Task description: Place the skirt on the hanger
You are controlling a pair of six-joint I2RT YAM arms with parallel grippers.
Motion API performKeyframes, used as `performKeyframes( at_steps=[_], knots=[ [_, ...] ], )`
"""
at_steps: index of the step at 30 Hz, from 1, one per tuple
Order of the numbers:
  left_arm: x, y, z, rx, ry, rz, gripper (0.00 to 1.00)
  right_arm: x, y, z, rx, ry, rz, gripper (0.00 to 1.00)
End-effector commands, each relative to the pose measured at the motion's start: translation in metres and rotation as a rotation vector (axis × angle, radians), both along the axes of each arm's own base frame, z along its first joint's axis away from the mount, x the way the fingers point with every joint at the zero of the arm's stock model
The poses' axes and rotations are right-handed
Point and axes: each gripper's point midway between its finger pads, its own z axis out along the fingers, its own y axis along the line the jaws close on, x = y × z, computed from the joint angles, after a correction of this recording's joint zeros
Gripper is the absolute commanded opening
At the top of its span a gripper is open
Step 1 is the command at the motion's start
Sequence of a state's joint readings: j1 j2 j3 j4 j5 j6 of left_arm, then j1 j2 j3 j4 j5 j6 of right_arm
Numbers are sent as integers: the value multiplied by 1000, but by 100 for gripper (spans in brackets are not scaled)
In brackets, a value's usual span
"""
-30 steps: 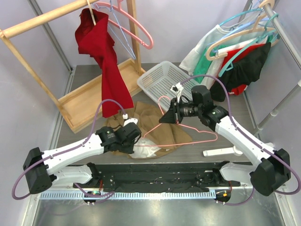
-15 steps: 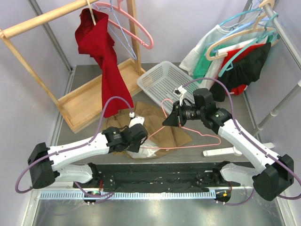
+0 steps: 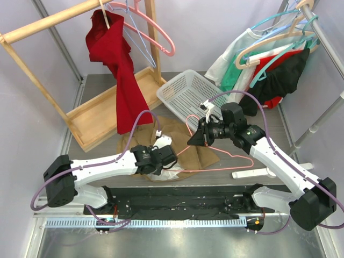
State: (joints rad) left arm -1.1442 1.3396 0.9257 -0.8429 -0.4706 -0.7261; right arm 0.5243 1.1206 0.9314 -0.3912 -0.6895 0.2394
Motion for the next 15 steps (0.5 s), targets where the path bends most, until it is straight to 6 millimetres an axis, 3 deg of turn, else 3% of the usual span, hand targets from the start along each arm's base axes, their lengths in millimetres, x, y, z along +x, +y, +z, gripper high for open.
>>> performKeyframes(
  at_steps=[1, 7, 15],
  knots=[
    [6, 11, 4, 71, -37, 37, 39, 1, 1, 11, 18, -47, 4, 1],
    [4, 12, -2, 59, -36, 52, 38, 4, 3, 11, 17, -45, 9, 1],
    [-5, 6, -12, 47, 24, 29, 24, 6, 4, 11, 14, -47, 2, 1]
  ],
)
